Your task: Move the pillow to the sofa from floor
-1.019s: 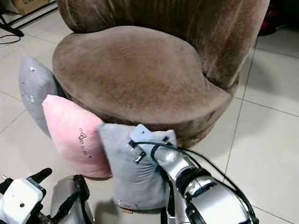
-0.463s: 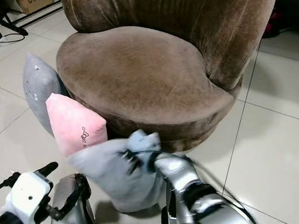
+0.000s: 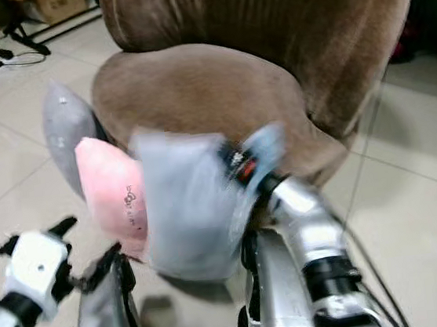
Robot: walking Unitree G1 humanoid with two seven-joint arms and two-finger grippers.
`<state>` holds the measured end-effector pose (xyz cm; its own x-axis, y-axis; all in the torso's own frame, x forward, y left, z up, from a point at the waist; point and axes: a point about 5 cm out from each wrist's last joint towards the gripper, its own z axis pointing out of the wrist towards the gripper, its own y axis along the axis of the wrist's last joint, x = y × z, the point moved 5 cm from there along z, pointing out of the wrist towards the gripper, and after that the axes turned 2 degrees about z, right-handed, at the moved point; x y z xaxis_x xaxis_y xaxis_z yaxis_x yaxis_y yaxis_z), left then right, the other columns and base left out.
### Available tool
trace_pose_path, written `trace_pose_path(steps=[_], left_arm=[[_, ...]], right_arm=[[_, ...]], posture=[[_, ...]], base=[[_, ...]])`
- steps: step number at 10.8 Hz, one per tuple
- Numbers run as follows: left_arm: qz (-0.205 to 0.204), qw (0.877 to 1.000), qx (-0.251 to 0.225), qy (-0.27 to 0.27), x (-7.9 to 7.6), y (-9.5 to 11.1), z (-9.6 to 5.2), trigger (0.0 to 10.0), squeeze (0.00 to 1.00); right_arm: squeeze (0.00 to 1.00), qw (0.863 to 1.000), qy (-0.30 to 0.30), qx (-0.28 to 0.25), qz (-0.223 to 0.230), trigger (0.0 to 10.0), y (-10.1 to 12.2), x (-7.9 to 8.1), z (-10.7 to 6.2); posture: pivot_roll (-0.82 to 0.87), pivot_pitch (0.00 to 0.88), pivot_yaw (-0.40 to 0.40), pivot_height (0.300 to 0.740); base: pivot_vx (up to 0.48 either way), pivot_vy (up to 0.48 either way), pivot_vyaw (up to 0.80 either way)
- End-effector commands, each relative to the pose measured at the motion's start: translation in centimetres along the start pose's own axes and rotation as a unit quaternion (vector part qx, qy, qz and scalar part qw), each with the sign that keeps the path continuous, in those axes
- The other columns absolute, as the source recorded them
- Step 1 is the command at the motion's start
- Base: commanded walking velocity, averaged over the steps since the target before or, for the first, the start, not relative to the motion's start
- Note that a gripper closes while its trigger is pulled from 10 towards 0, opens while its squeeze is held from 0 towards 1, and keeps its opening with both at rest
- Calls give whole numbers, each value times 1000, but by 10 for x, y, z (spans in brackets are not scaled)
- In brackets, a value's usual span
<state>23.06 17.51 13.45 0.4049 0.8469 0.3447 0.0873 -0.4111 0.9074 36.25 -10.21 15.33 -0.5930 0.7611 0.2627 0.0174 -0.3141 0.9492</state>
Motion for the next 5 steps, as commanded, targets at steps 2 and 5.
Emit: trace_pose_path(steps=[2,5], left_arm=[[-4,999,-27,23,8,8,14,10000,0],[-3,997,-66,45,17,24,40,10000,0]], right_arm=[[0,990,-9,-139,-1,0,94,-4,-12],[0,956,-90,-275,-39,0,189,-14,-6]], posture=[[-16,0,-4,436],[-41,0,11,436]], base=[[0,0,0],[0,0,0]])
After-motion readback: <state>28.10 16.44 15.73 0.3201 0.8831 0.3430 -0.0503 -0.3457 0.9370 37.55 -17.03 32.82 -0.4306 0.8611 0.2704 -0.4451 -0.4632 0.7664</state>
